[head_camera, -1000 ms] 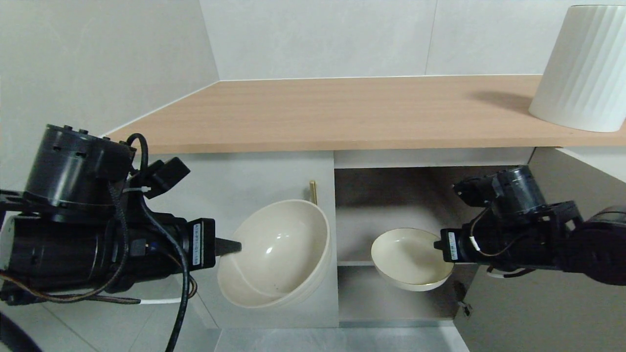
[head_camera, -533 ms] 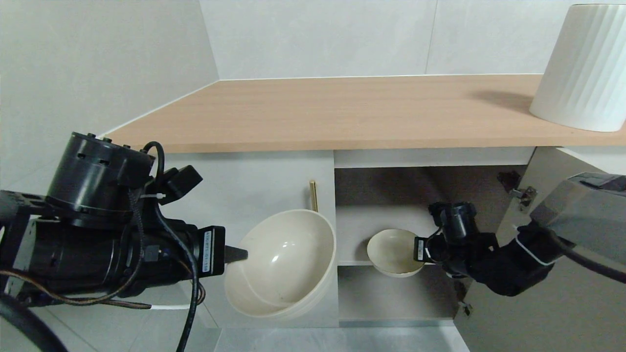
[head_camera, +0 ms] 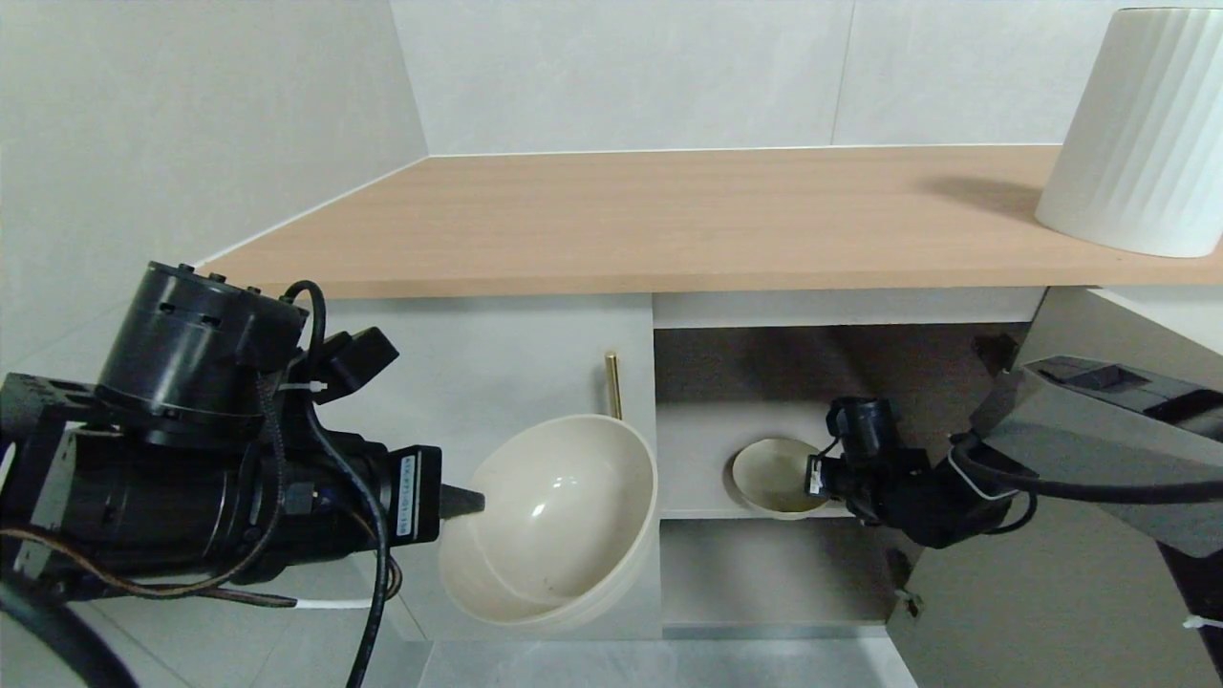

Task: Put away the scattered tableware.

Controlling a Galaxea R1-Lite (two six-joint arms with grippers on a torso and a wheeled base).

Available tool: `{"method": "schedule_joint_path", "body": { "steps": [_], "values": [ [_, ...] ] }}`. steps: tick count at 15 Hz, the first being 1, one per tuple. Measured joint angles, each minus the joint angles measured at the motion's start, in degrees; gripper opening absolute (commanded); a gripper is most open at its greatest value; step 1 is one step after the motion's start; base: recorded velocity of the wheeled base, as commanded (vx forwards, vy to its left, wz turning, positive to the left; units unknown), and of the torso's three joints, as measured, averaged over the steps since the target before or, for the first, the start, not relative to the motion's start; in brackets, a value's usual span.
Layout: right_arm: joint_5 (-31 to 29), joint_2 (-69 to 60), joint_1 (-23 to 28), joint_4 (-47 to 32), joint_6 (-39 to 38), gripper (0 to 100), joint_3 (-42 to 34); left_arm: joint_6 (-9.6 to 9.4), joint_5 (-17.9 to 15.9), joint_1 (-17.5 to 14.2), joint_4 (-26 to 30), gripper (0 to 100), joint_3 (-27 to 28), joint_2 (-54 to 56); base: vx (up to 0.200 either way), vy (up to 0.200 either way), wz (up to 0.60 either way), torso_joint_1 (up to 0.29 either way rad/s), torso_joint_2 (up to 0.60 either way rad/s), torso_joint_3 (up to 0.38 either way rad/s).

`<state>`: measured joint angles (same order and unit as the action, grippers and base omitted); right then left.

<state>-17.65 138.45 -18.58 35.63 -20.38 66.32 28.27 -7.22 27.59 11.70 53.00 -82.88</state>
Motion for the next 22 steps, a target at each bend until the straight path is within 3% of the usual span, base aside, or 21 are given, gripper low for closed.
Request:
{"method": "schedule_joint_path", "body": {
  "steps": [5,13,14,19,22],
  "values": [
    [-2.5,3.6,0.4,-0.1,-1.5,0,5.3,0.0,0.0,0.0,0.0,0,0.0,-0.5,0.0,0.0,0.0,0.0,0.0,0.0],
    [-3.3,4.7,0.4,-0.1,-2.6,0,7.5,0.02,0.0,0.0,0.0,0,0.0,-0.7,0.0,0.0,0.0,0.0,0.0,0.0],
    [-3.3,4.7,0.5,-0.2,-2.6,100,7.6,0.0,0.0,0.0,0.0,0,0.0,-0.7,0.0,0.0,0.0,0.0,0.0,0.0],
    [-3.4,4.2,0.7,-0.1,-3.4,100,7.3,0.09,0.2,0.0,-0.1,0,0.0,-0.9,0.0,0.0,0.0,0.0,0.0,0.0],
    [-2.5,-0.4,0.0,-0.2,-3.7,100,2.0,0.09,0.5,0.1,-0.2,0,0.3,-2.6,0.0,0.0,0.0,0.0,0.0,0.0]
  ]
}}
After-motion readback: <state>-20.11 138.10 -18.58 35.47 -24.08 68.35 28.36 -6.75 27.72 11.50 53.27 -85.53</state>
